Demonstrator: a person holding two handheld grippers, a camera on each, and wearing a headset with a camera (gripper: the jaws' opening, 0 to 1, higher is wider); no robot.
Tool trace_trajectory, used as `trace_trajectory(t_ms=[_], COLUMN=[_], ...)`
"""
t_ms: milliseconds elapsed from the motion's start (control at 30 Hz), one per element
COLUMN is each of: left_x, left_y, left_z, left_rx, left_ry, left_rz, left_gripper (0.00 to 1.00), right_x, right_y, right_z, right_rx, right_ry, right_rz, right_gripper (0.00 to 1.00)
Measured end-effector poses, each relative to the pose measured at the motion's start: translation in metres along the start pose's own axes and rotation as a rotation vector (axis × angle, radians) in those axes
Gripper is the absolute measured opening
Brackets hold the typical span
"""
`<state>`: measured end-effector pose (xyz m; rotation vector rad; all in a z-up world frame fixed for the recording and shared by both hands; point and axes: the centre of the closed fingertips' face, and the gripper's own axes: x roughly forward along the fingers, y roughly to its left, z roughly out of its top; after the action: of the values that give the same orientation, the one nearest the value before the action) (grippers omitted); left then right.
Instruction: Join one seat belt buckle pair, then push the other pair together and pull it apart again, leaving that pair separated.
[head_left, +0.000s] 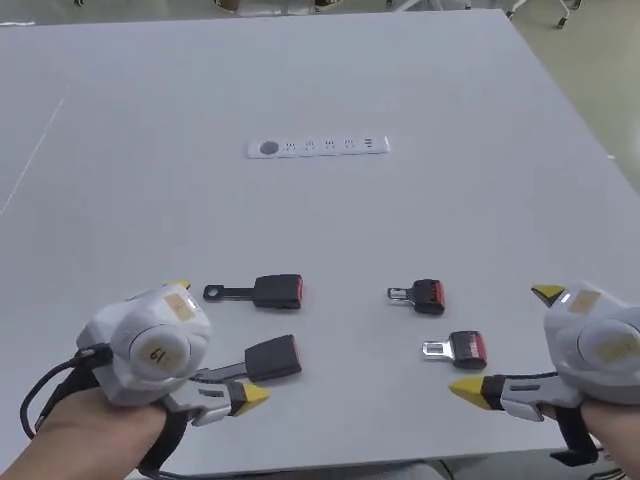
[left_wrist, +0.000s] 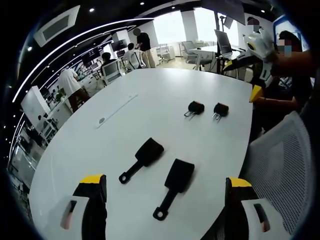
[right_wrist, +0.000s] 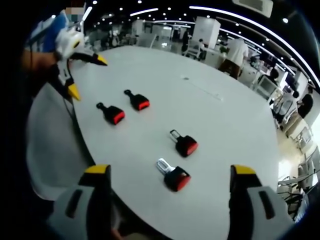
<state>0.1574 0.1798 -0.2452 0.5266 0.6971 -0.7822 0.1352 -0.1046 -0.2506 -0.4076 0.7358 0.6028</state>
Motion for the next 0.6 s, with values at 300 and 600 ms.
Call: trace_trajectory(t_ms=[300,600], left_x=[0.003,0.016], left_y=[0.000,-0.014], left_z=[-0.006,-0.011], left_rx=[-0.004,0.041], left_ry=[0.000,0.013], left_rz=[-0.007,-0.065], left_gripper=[1.00,0.94], right_x=[0.005,0.015], right_y=[0.007,0.010], right_z=[0.000,0.008], right_rx=[-0.042,-0.069], right_ry=[-0.003,-0.050], right_rz=[0.024,0.068], right_gripper=[0.98,0.89])
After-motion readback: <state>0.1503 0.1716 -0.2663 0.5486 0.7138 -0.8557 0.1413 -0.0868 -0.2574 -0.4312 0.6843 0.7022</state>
